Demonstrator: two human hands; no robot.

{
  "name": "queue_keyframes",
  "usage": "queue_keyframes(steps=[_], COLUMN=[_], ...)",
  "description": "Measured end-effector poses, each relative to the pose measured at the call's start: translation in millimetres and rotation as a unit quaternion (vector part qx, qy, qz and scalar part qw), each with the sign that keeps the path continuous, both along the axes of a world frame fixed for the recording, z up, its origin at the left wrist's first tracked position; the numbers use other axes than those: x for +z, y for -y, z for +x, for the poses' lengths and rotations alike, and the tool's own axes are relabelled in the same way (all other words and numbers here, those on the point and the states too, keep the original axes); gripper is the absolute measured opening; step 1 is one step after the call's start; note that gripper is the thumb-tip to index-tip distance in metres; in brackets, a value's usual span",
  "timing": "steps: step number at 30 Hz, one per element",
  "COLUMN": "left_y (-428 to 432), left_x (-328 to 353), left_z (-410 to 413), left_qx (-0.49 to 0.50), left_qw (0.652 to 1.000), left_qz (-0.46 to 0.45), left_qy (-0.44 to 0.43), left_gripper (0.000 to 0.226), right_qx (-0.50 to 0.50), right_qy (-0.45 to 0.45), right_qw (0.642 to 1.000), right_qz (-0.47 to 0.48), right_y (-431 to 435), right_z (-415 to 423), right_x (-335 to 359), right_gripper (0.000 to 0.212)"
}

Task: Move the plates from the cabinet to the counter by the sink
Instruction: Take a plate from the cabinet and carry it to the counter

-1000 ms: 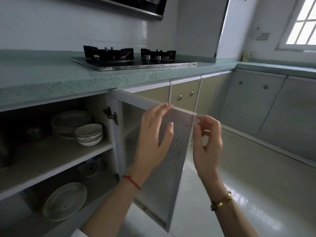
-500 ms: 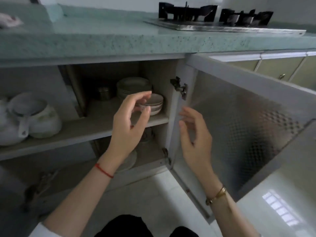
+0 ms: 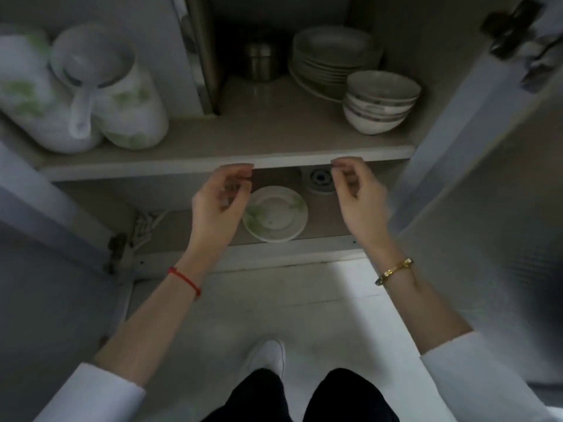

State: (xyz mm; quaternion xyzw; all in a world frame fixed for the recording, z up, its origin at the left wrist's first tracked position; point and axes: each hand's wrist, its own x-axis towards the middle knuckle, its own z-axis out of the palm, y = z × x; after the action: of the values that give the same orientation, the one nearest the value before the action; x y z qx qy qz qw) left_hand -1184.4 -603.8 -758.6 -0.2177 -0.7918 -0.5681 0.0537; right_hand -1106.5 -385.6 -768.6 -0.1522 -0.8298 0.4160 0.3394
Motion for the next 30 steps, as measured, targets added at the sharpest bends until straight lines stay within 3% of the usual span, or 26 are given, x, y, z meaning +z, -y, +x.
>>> queue_keyframes(steps=[7, 14, 18, 20, 25, 30], left_y=[-3, -36, -45, -47, -53, -54], left_x=[-96, -167, -196, -206, -229, -231], left_z=[-44, -103, -121, -126, -135, -137], left_qx=[0.049, 0.055, 0.045, 0.037, 0.048, 0.029], left_qw=[0.989, 0.973, 0.963, 0.959, 0.945, 0.934], left_qz=[-0.073, -0.087, -0.175, -0.198, -0.235, -0.266], left_qy=[0.117, 0.208, 0.200, 0.201, 0.223, 0.236], left_gripper=[0.025, 0.029, 0.037, 0.045, 0.040, 0.046], right_qx=[0.013, 0.006, 0.000, -0.006, -0.010, -0.030], right_qy=[0.176, 0.273, 0.338, 0.344, 0.366, 0.339], right_qw=[0.984, 0.962, 0.939, 0.938, 0.930, 0.940], right_qz=[-0.012, 0.029, 0.065, 0.052, 0.035, 0.001], right_y=[-3, -16, -32, -37, -43, -40], right_z=[-50, -99, -111, -114, -128, -136], right_x=[-106, -190, -223, -233, -251, -259], right_gripper=[0.019, 0.029, 0.038, 0.041, 0.039, 0.036])
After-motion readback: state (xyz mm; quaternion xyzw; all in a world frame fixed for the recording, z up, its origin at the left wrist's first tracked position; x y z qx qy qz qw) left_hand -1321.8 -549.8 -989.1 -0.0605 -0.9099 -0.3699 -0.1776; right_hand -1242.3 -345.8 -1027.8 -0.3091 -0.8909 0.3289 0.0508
